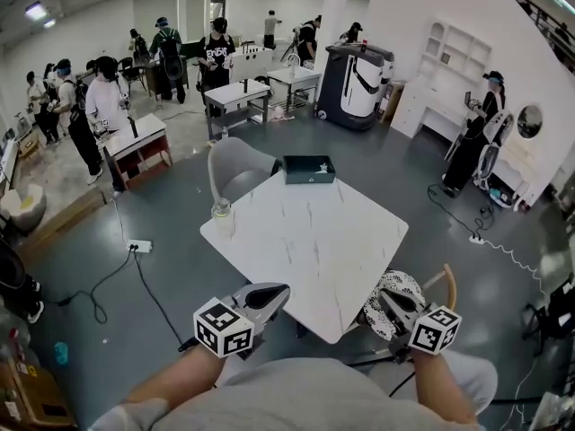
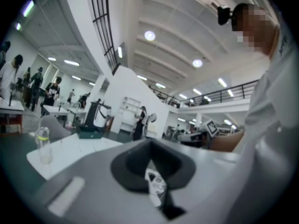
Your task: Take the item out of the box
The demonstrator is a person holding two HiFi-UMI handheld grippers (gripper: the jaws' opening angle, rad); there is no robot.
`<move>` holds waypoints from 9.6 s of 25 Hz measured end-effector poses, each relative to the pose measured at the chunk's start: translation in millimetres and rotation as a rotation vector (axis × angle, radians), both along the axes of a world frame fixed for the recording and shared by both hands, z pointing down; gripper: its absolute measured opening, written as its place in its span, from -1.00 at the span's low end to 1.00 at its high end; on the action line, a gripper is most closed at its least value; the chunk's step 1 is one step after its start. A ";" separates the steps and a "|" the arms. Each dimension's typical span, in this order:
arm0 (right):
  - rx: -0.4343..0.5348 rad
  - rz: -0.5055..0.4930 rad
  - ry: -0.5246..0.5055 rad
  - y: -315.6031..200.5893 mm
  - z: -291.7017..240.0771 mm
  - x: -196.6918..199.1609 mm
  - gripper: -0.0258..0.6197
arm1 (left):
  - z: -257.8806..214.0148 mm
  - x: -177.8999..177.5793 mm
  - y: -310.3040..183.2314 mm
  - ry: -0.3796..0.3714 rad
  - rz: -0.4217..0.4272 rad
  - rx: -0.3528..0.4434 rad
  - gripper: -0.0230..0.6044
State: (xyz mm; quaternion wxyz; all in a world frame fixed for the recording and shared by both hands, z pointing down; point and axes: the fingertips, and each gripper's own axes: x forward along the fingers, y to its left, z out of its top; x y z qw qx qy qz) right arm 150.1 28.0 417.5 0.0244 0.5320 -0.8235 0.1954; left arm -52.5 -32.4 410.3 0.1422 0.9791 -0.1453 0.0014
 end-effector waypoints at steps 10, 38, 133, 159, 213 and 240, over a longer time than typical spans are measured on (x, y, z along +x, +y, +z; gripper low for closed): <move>-0.028 0.057 0.005 -54.6 2.0 0.9 -0.90 | 7.7 5.2 -60.7 0.002 0.068 -0.019 -0.93; -0.036 -0.245 -0.054 -209.6 40.6 135.8 -0.89 | 31.0 128.2 -153.0 -0.059 -0.231 -0.085 -0.93; -0.923 -0.784 1.331 -711.4 317.2 213.5 -0.39 | 153.0 209.5 -403.8 0.107 -0.086 -0.142 -0.93; -0.667 -0.543 0.825 -727.6 214.0 176.0 -0.45 | 130.6 192.2 -396.2 0.088 -0.090 -0.136 -0.93; 0.013 -0.237 0.504 -407.2 -195.7 201.5 -0.45 | -200.3 214.2 -309.0 0.070 -0.226 0.211 -0.93; 0.223 -0.526 0.274 -229.3 -195.6 180.6 -0.44 | -189.6 183.4 -135.5 0.138 -0.190 0.172 -0.93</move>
